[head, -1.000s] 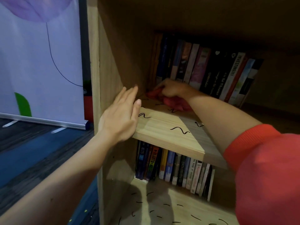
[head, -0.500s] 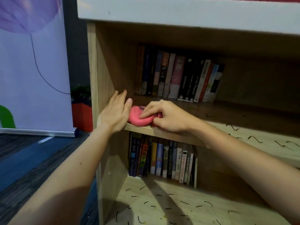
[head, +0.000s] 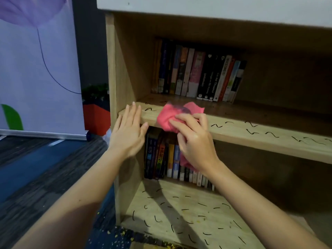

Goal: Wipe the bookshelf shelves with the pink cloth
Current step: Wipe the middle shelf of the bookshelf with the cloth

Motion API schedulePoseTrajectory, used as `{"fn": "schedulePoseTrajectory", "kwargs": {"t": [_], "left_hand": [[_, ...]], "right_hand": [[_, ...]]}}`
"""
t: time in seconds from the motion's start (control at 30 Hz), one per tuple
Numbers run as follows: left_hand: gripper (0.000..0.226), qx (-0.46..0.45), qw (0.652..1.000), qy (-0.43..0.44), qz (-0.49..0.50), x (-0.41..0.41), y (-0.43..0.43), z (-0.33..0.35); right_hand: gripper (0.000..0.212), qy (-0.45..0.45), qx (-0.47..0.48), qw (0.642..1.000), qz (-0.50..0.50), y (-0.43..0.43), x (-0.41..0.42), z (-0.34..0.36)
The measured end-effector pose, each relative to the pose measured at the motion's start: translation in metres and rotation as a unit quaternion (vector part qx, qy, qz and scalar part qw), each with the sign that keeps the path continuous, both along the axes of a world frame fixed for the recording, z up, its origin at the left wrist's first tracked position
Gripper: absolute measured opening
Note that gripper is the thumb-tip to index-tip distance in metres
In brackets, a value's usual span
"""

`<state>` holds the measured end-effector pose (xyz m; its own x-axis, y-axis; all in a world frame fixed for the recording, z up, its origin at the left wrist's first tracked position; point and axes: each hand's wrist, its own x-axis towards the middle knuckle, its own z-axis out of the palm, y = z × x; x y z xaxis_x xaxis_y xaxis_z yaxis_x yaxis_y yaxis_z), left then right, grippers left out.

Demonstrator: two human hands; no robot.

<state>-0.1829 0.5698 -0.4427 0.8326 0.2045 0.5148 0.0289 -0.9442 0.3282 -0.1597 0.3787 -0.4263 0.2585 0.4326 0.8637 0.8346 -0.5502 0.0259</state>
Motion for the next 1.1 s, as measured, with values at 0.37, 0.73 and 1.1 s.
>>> {"fn": "schedulePoseTrajectory", "kwargs": {"t": [0.37,0.73,1.1], "left_hand": [[0.054,-0.015,1.000,0.011,-0.008,-0.004,0.002,0.002],[0.054,0.001,1.000,0.019,-0.007,-0.006,0.004,0.002],[0.052,-0.013,0.999,0.034,0.006,-0.009,-0.004,0.011]], "right_hand": [[0.029,0.025,0.013,0.999,0.015,-0.004,-0.005,-0.025],[0.037,0.071,0.041,0.996,-0.039,-0.010,-0.011,0.015],[0.022,0.189,-0.123,0.974,-0.036,-0.026,0.010,0.036]]}}
